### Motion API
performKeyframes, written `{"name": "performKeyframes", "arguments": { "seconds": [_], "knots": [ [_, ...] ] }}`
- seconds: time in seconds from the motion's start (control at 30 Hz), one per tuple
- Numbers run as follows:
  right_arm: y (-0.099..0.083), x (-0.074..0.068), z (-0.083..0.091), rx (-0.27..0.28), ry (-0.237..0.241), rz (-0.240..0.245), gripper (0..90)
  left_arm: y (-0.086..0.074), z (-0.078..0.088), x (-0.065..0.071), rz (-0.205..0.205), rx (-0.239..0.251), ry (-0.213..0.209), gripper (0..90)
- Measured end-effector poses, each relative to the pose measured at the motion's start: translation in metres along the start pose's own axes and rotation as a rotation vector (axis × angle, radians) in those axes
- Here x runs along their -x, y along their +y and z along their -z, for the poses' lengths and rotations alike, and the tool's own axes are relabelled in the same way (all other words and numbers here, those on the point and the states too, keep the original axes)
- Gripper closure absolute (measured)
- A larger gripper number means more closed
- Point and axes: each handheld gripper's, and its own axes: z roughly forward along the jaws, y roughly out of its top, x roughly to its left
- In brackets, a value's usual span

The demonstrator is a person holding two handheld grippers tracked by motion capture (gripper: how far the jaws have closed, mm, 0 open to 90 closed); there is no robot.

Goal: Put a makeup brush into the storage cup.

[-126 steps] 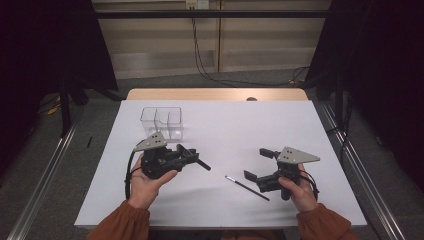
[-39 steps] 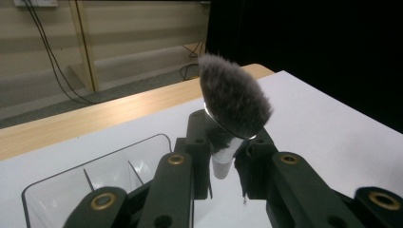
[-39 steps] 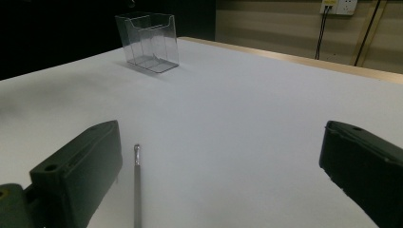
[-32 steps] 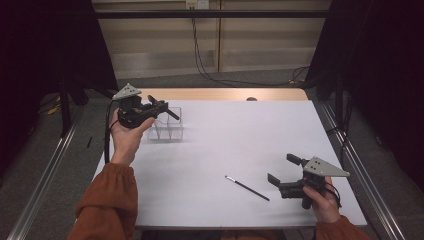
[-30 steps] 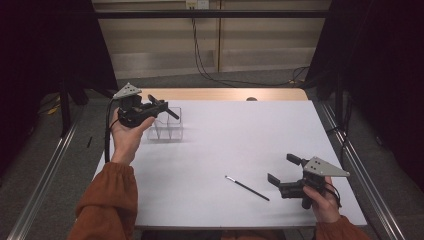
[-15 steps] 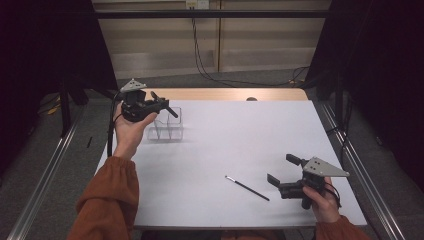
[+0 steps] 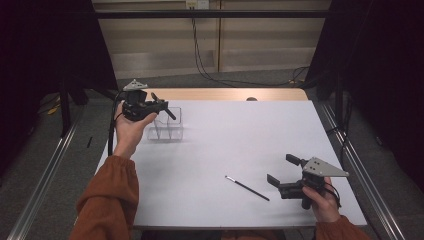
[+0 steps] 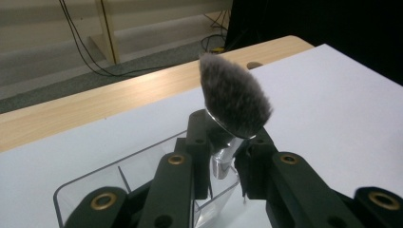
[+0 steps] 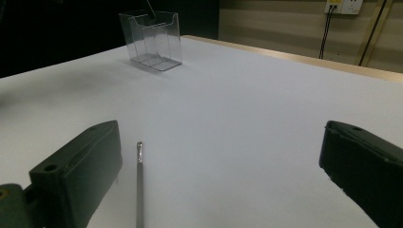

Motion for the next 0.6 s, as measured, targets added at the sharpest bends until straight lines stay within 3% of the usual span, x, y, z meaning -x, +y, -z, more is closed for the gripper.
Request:
{"name": "performKeyframes", "arguments": {
  "seconds": [0.6],
  "knots": [
    [-0.001, 0.0, -0.001, -0.01, 0.005, -0.003, 0.1, -0.008, -0.017, -0.004, 0.011, -0.053, 0.011, 77.3]
  ]
}}
